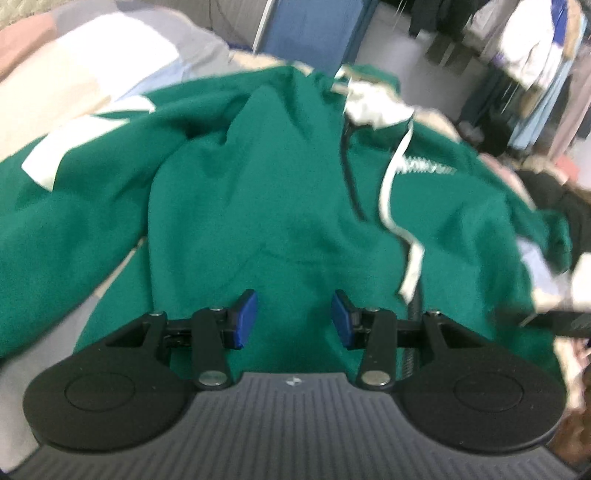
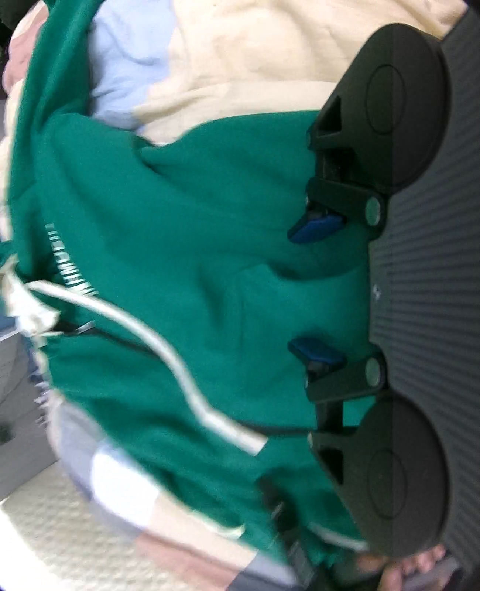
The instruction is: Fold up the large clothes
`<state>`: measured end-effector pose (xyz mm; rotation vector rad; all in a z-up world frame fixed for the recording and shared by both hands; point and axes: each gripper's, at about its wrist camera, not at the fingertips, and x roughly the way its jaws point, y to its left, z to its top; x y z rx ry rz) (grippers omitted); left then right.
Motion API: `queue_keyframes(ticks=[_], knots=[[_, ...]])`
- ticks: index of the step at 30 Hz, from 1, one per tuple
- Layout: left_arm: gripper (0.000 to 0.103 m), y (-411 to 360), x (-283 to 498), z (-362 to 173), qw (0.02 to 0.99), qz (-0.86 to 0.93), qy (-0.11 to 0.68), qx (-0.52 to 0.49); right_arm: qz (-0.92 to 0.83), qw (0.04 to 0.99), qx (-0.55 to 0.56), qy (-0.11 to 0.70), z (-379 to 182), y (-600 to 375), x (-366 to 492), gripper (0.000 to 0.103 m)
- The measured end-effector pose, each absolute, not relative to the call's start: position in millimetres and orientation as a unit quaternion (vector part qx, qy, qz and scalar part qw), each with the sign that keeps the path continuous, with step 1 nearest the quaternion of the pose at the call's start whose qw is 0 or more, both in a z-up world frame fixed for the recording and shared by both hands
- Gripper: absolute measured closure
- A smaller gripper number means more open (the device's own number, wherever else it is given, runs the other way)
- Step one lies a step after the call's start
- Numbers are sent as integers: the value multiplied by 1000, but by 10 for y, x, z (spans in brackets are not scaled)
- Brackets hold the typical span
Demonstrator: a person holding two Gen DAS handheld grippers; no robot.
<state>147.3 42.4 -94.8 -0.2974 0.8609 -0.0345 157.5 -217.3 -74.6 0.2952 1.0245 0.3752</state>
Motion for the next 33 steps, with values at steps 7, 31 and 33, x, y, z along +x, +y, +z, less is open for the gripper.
queue_keyframes(ticks=[7,31,33], knots=[[53,387,1484,-1022,895,-8,424,-137,153,863,222,427,-428,-2702,1674,43],[50,588,1424,-898,916,35,352,-188,-69,833,453,310,-1394,-4832,2843,23],[50,570,1457,-924,917,36,352,-187,-88,855,426,282,-1360,-4909,2901,22]])
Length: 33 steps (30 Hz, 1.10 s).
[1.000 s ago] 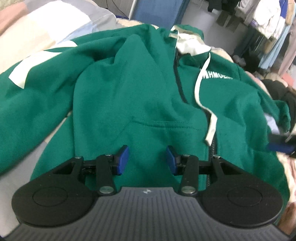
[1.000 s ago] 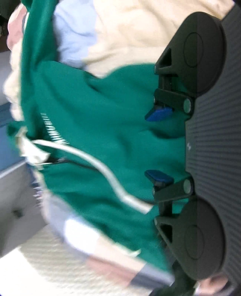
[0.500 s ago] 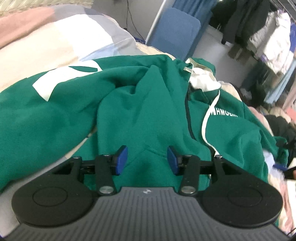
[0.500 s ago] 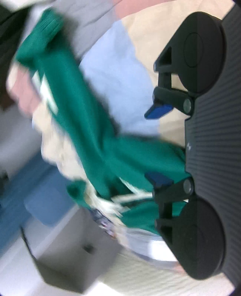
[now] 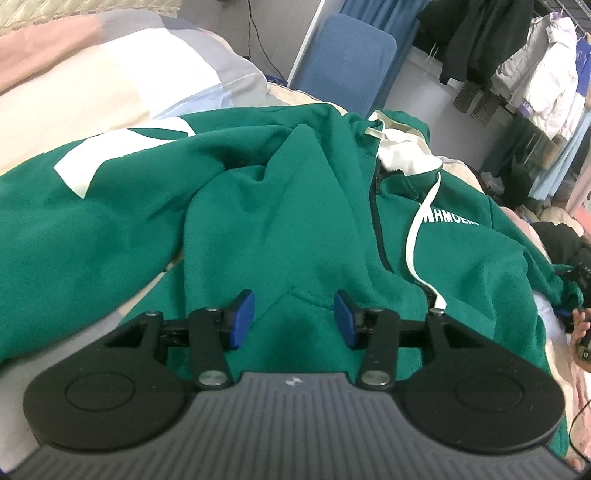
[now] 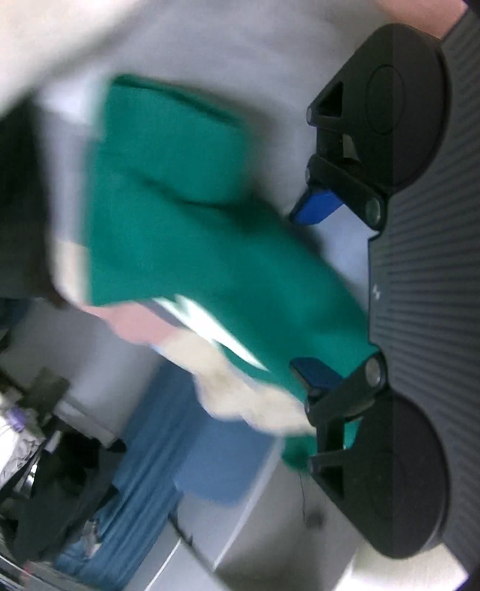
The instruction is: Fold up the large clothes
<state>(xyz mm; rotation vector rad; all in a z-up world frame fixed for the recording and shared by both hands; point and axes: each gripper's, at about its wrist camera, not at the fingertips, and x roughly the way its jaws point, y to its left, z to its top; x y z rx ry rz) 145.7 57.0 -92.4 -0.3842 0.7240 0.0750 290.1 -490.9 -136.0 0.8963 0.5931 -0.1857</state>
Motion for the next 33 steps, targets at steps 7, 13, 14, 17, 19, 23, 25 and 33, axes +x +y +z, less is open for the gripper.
queue_keyframes(ticks=[7,13,14,17,19,23,25,33], knots=[[50,541,1596,-1030,915,25,344,-209,-97,877,408,235,-1308,-5438,3152,22],[49,424,1730,-1105,919,31,342,-194,-125,883,407,197,-1273,-5971,3277,22],[49,400,1735,-1126,920,36,342,-186,-110,876,423,205,-1315,-6036,3306,22],[49,332,1765,-1156,922,46,345,-168,-79,880,412,222,-1348,-6025,3311,22],[48,310,1776,-1157,923,51,345,-161,-54,888,393,232,-1367,-5959,3283,22],[47,269,1776,-1164,925,56,344,-149,-56,899,353,255,-1423,-5835,3262,23],[47,274,1779,-1161,923,59,348,-155,-68,903,345,247,-1408,-5847,3301,30],[46,216,1786,-1175,923,72,353,-135,-114,933,245,237,-1004,-5881,3639,97]])
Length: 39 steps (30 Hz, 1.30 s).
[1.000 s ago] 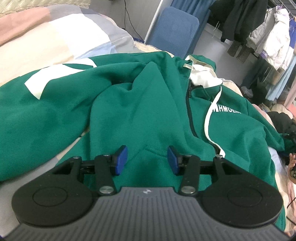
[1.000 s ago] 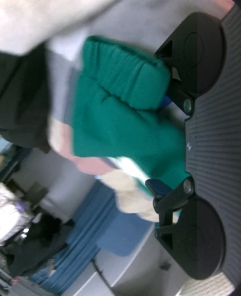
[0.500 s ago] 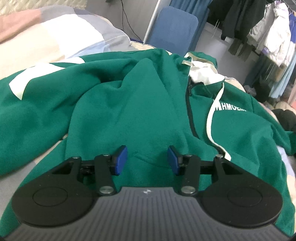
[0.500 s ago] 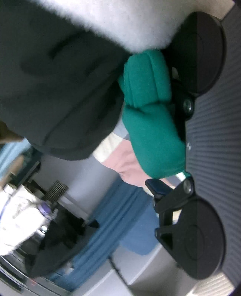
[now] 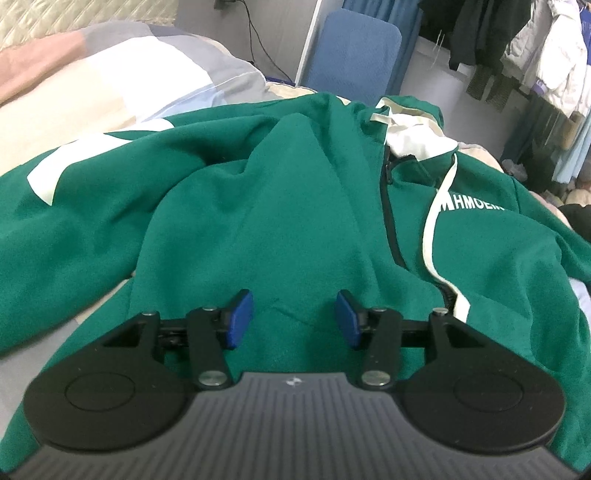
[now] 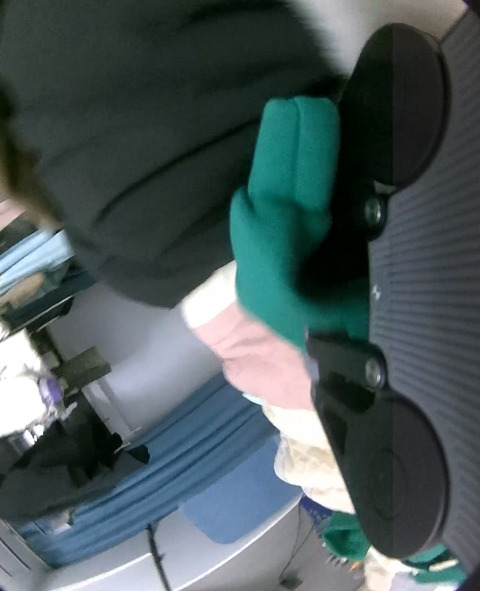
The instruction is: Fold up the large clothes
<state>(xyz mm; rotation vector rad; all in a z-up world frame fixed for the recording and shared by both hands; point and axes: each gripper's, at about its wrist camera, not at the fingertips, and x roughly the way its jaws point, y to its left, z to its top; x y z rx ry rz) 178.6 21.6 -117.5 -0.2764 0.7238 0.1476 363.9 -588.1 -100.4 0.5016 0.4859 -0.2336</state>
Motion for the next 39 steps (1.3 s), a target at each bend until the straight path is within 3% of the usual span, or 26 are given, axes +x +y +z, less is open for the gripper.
queue_keyframes(ticks=[4,14,27,36,39], knots=[[45,202,1812,-1189,923,76,357,-125,-156,943,231,182,-696,-5913,3643,97],[44,276,1914,-1209,915,68,374,-135,-88,973,154,150,-230,-5520,3704,97],[44,350,1765,-1024,918,43,363,-156,49,994,-6,92,838,-3512,3040,97],[43,619,1502,-622,933,23,301,-198,140,969,-204,9,783,-1802,2050,97],[43,715,1461,-536,936,10,279,-214,197,952,-231,32,556,-1325,1810,96]])
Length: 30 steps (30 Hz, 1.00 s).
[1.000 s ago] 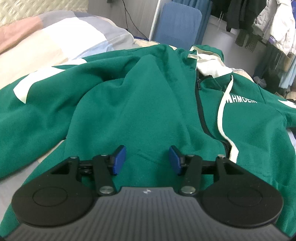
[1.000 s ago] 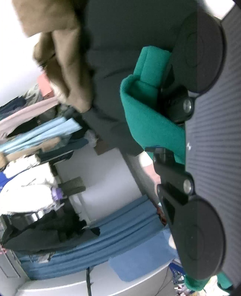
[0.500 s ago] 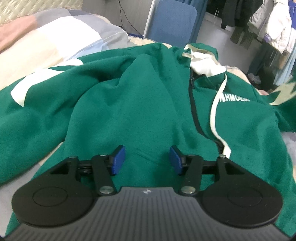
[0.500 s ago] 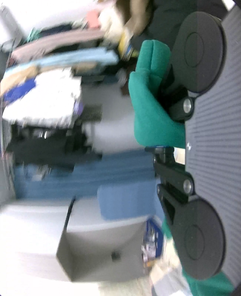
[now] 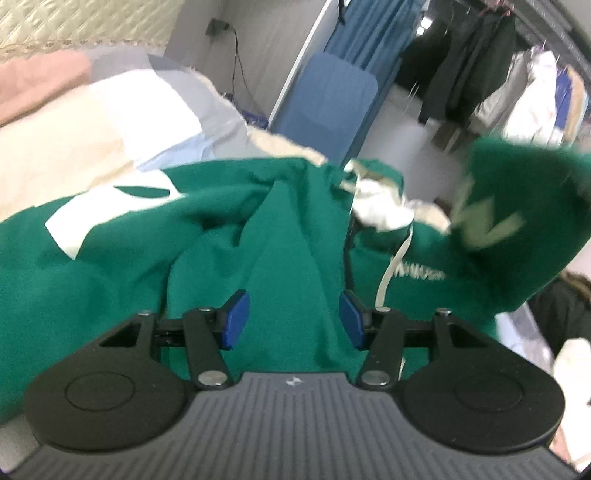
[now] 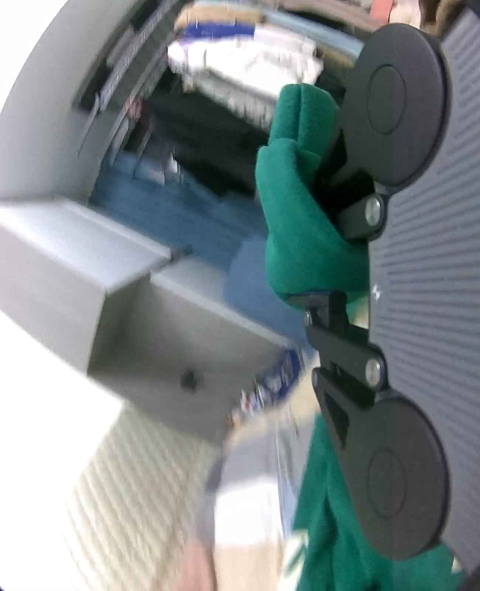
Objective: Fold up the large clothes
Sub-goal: 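Fold the held sleeve across the hoodie front and open the right gripper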
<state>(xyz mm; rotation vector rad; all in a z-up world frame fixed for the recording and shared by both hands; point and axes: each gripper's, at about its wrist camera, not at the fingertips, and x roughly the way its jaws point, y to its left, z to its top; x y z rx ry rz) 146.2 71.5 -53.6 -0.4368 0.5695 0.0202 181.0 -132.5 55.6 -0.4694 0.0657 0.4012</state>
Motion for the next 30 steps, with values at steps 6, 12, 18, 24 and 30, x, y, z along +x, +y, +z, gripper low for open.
queue_keyframes(ticks=[6,12,18,24,30], knots=[[43,921,1384,-635,923,-30,271,-270,316,883,-324,121,-349,-640,1402,96],[41,941,1378,-652,920,-52,256,-293,363,837,-347,219,-845,-490,1335,93],[38,885,1466,-704,917,-61,260,-295,416,829,-245,282,-517,-859,1322,10],[38,718,1454,-691,922,-88,262,-271,415,838,-211,285,-326,-1065,1011,10],[35,489,1449,-721,920,-118,281,-245,377,863,-141,306,-182,-1446,956,10]])
